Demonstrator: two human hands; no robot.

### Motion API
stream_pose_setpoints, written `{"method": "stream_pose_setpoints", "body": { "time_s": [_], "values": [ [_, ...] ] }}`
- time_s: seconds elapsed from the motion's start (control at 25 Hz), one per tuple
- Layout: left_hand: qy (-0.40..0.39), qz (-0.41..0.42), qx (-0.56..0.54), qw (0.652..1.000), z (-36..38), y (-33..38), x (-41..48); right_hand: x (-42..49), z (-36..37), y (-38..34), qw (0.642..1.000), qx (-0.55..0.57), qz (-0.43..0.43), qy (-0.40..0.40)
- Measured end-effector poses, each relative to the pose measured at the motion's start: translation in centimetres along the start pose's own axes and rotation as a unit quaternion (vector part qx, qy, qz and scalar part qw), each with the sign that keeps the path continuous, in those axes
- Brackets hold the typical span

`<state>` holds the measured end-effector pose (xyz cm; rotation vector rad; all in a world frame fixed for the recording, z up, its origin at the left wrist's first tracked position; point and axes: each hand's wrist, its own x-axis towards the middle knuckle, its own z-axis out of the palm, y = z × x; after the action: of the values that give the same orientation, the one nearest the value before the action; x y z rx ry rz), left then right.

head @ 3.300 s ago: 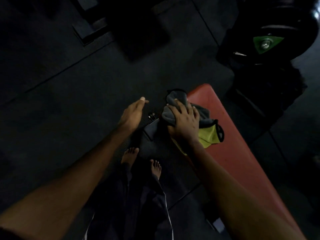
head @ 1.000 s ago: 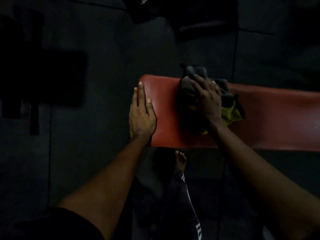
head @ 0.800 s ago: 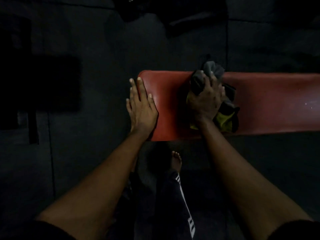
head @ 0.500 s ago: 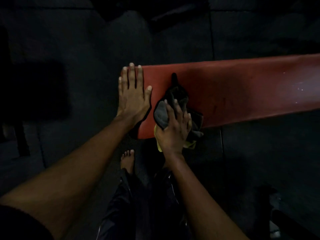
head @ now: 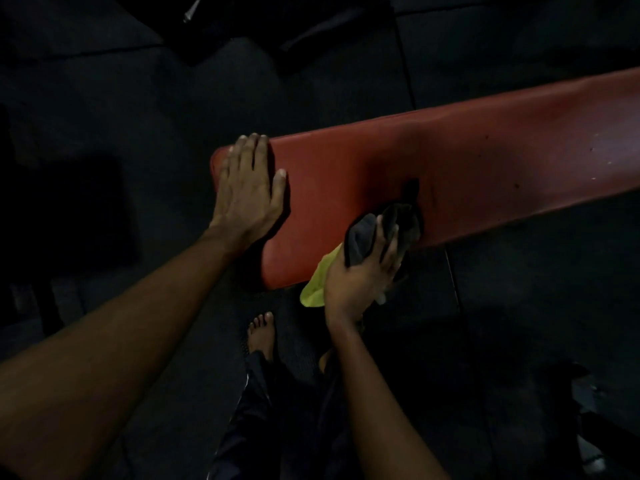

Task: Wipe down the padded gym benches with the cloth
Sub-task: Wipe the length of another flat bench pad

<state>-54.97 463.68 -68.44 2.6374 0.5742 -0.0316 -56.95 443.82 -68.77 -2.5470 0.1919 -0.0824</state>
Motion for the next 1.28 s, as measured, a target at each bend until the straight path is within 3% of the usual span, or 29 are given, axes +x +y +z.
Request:
{"method": "stream_pose_setpoints", "body": {
  "time_s": [0.12,0.28,0.36,0.4,0.48,0.56,0.6,0.84,1.08,1.16,1.28],
  "values": [
    [0.045,0.002,0.022,0.999,0.7,-0.1,-0.2,2.6,-0.5,2.3,0.998,0.049,-0.019,0.023],
    [0.104,-0.003,0.011,0.994,1.1,-0.4,-0.3,7.8,-0.7,3.4,0.991,0.073,0.055,0.096],
    [0.112,-0.004,-0.001,0.994,1.2,-0.5,-0.1,8.6,-1.1,2.6,0.990,0.018,0.084,0.107],
    [0.116,-0.005,-0.001,0.993,1.3,-0.4,-0.2,8.4,-1.3,2.1,0.995,-0.036,0.045,0.084],
    [0.117,-0.006,-0.007,0.993,1.4,-0.5,-0.2,7.4,-2.0,1.1,0.985,-0.109,-0.123,-0.046],
    [0.116,-0.003,-0.013,0.993,1.5,-0.6,-0.2,7.7,-2.4,0.7,0.939,-0.120,-0.270,-0.174],
    [0.116,-0.004,-0.012,0.993,1.5,-0.6,-0.2,9.0,-2.3,0.4,0.923,-0.119,-0.305,-0.204],
    [0.112,-0.005,-0.018,0.994,1.5,-0.7,-0.1,13.8,2.4,-6.1,0.948,-0.129,-0.237,-0.167],
    [0.113,-0.004,-0.017,0.993,1.5,-0.8,-0.1,17.7,2.8,-6.0,0.849,-0.166,-0.441,-0.239],
    [0.115,-0.004,-0.017,0.993,1.6,-0.9,-0.1,21.2,2.2,-4.7,0.876,-0.164,-0.398,-0.218],
    [0.115,-0.003,-0.017,0.993,1.7,-0.9,-0.1,23.8,1.6,-4.0,0.944,-0.171,-0.244,-0.142]
  ]
}}
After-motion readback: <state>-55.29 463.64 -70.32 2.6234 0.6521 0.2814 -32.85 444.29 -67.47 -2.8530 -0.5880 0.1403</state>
